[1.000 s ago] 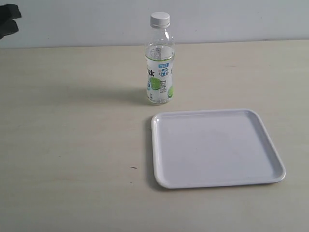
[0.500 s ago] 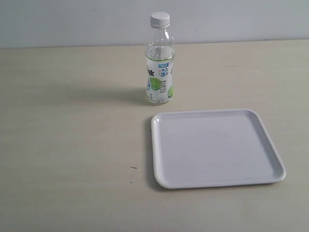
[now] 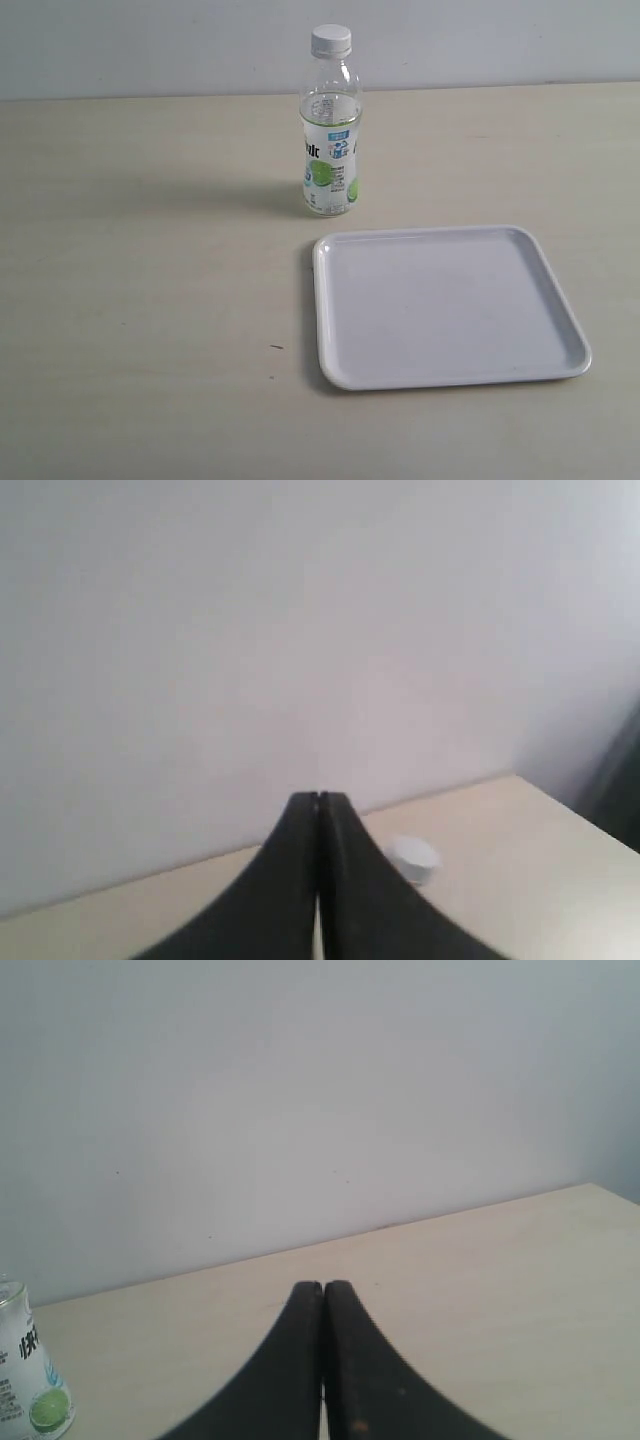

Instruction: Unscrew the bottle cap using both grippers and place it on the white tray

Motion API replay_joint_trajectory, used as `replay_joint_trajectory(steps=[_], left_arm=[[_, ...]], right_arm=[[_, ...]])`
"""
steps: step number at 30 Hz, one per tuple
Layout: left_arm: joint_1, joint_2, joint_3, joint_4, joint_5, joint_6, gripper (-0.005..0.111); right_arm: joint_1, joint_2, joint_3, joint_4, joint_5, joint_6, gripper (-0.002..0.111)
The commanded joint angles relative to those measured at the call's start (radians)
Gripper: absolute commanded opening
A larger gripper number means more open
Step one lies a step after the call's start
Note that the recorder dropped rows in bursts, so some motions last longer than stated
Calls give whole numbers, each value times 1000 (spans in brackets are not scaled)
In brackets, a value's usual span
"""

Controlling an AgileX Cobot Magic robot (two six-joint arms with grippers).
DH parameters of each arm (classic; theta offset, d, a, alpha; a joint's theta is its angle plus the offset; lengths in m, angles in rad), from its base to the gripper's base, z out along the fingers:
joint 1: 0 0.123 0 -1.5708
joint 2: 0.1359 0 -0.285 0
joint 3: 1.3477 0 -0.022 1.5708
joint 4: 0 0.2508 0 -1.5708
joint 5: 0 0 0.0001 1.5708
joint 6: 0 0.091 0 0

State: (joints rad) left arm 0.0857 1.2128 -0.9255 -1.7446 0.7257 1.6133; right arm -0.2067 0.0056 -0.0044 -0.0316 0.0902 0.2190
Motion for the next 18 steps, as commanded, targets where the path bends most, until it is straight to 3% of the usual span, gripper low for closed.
replay_joint_trajectory(steps=[1, 3, 5, 8, 13, 18], left_arm=[[11, 50, -11, 26, 264, 102, 0], [11, 84, -30, 151, 303, 105, 0], [11, 122, -67, 370, 342, 45, 0], [11, 171, -159, 701, 341, -218, 0], [11, 249, -282, 1269, 241, -847, 0], [14, 260, -225, 1727, -94, -1492, 0]], right_arm=[[-3, -6, 4, -1, -4, 0, 0], [-3, -6, 4, -1, -4, 0, 0], [-3, -6, 4, -1, -4, 0, 0], [-3, -6, 4, -1, -4, 0, 0], [-3, -6, 4, -1, -4, 0, 0], [-3, -6, 4, -1, -4, 0, 0]])
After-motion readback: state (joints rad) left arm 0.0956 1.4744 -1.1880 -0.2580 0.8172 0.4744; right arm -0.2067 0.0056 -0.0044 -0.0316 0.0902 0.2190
